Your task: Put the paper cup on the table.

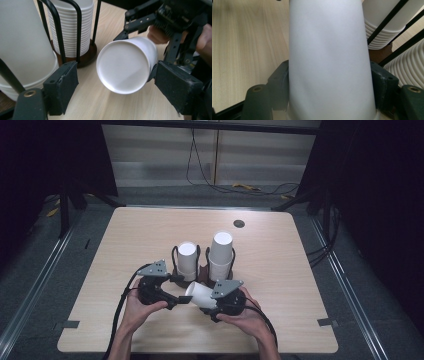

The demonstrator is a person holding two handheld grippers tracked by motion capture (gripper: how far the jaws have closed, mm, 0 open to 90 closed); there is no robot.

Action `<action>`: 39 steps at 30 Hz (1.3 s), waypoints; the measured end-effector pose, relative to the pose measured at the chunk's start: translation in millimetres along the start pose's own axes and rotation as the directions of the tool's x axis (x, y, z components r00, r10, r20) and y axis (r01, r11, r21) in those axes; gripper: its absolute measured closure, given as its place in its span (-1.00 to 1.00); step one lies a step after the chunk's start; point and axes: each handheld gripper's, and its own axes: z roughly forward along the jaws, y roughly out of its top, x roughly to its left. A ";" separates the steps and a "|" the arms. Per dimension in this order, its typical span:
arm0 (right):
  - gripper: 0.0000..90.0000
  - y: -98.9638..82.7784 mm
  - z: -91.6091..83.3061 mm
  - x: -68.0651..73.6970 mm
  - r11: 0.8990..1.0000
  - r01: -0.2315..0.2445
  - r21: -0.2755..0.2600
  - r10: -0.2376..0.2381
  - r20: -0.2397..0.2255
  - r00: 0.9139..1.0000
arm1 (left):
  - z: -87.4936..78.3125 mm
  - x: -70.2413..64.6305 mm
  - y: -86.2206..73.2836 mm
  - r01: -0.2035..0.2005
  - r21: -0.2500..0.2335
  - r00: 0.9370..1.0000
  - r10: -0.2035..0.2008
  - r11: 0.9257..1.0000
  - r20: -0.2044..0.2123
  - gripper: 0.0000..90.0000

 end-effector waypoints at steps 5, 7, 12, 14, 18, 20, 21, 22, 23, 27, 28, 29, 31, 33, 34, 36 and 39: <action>-0.34 2.5 -0.7 -0.3 0.999 0.027 0.025 -0.027 0.002 1.000 | -1.2 1.0 3.5 -0.019 0.013 1.000 0.019 1.000 -0.002 -0.59; -0.33 2.5 -1.0 -0.3 0.999 0.037 0.031 -0.037 -0.002 0.999 | -1.6 1.1 4.0 -0.026 0.018 1.000 0.026 1.000 -0.004 -0.59; -0.33 4.1 -1.8 -0.1 0.996 0.065 0.053 -0.065 -0.010 0.998 | -0.6 0.4 4.4 -0.045 0.041 0.999 0.045 0.998 -0.001 -0.58; -0.33 6.2 -1.6 0.1 0.993 0.086 0.077 -0.085 -0.012 0.996 | 0.8 -1.5 6.1 -0.067 0.074 0.998 0.068 0.995 0.001 -0.58; -0.33 8.5 -0.3 -1.2 0.989 0.101 0.109 -0.100 -0.014 0.995 | 1.5 -4.1 10.5 -0.093 0.103 0.996 0.092 0.990 0.016 -0.57; -0.33 10.4 0.8 -2.3 0.986 0.112 0.121 -0.111 -0.013 0.994 | 1.7 -4.9 12.3 -0.107 0.117 0.994 0.106 0.987 0.014 -0.57; -0.32 12.0 1.3 -3.1 0.985 0.122 0.125 -0.121 -0.016 0.993 | 2.2 -4.7 12.4 -0.108 0.118 0.994 0.106 0.987 0.020 -0.56; -0.32 13.6 1.7 -3.4 0.983 0.125 0.132 -0.124 -0.017 0.992 | 2.5 -4.5 12.5 -0.112 0.122 0.994 0.110 0.986 0.022 -0.56; -0.32 14.7 2.2 -3.8 0.981 0.135 0.138 -0.133 -0.023 0.991 | 2.6 -4.8 12.1 -0.108 0.132 0.994 0.106 0.985 0.020 -0.56; -0.32 18.4 5.3 -4.1 0.973 0.157 0.170 -0.154 -0.030 0.988 | 4.4 -4.3 11.4 -0.107 0.169 0.994 0.105 0.980 0.020 -0.57; -0.32 18.4 5.3 -4.1 0.973 0.157 0.170 -0.154 -0.030 0.988 | 4.4 -4.3 11.4 -0.107 0.169 0.994 0.105 0.980 0.020 -0.58; -0.32 19.6 6.1 -3.6 0.969 0.163 0.183 -0.159 -0.034 0.987 | 5.7 -4.7 11.0 -0.095 0.167 0.995 0.094 0.981 0.014 -0.62; -0.32 21.1 6.7 -2.7 0.966 0.160 0.202 -0.156 -0.037 0.987 | 7.8 -4.6 11.5 -0.095 0.191 0.995 0.095 0.977 0.007 -0.62; -0.32 22.1 7.7 -3.2 0.964 0.165 0.207 -0.160 -0.039 0.986 | 10.6 -5.6 11.2 -0.102 0.197 0.995 0.102 0.975 0.008 -0.61; -0.32 22.5 8.4 -3.7 0.961 0.176 0.214 -0.170 -0.045 0.984 | 10.6 -5.6 11.2 -0.102 0.197 0.995 0.102 0.975 0.008 -0.60; -0.32 22.9 9.2 -3.5 0.956 0.175 0.233 -0.171 -0.038 0.984 | 12.0 -4.8 13.3 -0.110 0.223 0.994 0.112 0.969 0.004 -0.59; -0.32 23.9 11.1 -4.7 0.951 0.187 0.245 -0.181 -0.045 0.982 | 13.4 -3.9 17.2 -0.126 0.245 0.992 0.129 0.961 0.006 -0.59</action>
